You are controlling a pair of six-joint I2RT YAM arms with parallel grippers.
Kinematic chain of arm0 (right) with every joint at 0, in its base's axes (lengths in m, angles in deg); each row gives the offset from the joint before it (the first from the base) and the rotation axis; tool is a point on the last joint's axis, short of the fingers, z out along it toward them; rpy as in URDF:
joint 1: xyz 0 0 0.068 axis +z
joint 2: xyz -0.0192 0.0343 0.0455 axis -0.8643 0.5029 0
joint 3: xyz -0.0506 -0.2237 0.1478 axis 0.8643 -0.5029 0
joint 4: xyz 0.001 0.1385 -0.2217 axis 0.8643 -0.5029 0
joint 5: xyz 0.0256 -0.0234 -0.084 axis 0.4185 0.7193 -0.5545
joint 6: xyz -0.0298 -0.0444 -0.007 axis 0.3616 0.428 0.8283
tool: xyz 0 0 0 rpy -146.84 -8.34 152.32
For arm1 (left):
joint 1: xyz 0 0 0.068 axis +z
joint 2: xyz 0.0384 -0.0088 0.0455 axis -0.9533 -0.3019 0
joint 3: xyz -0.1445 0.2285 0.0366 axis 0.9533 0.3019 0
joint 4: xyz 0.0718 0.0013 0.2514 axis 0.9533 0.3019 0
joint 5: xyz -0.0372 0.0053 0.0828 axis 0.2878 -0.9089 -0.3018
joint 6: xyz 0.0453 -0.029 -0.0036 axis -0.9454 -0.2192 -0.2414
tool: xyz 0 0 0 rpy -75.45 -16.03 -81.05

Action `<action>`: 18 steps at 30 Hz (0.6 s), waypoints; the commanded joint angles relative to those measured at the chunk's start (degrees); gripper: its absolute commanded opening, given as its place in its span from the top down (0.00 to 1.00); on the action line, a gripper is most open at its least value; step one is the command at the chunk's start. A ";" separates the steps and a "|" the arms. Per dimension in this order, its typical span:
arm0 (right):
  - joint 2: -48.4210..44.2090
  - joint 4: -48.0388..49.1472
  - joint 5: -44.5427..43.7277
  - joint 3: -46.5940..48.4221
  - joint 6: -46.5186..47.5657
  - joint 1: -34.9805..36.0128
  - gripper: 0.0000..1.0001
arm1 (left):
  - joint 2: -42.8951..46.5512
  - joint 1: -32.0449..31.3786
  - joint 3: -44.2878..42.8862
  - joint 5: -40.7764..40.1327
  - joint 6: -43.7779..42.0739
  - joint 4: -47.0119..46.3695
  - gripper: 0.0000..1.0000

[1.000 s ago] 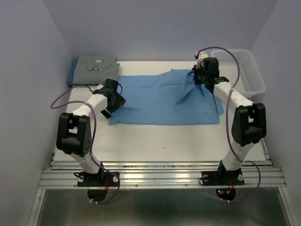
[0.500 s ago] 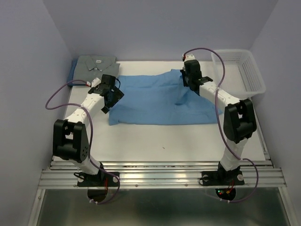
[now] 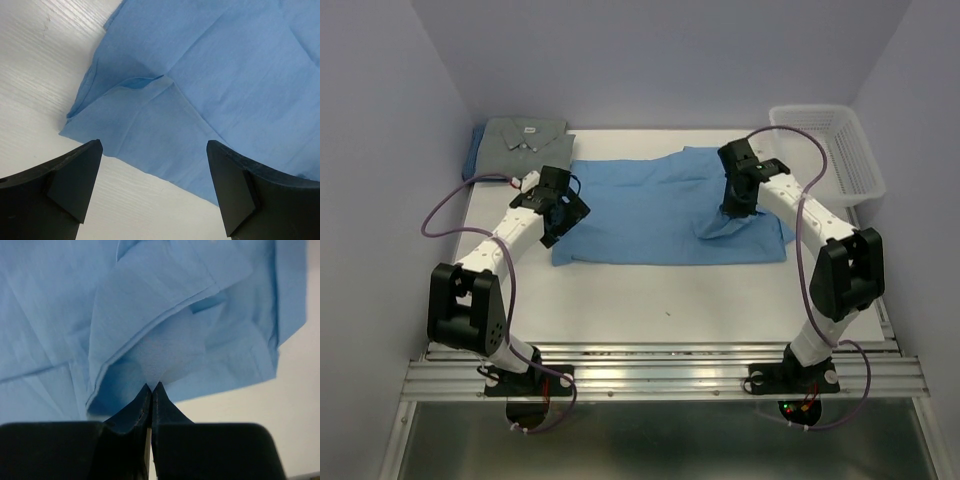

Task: Fold and stack the long sleeve shirts
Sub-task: Fold the shirt

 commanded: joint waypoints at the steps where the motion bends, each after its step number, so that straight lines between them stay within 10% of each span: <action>1: -5.01 -0.18 20.64 -7.81 -4.18 0.17 0.99 | 3.31 -1.34 2.52 0.69 -1.44 -1.62 0.01; 9: -4.66 19.76 37.05 -14.85 -15.32 0.17 0.93 | 5.86 -2.39 5.96 1.66 -1.35 -3.47 0.01; 15: -4.22 30.80 27.67 -15.83 -24.93 0.17 0.88 | 9.55 -2.92 8.33 2.45 -1.00 -5.14 0.01; 18: -5.53 27.83 21.79 -14.51 -19.24 0.17 0.57 | 10.60 -3.01 8.95 2.46 -1.35 -5.41 0.01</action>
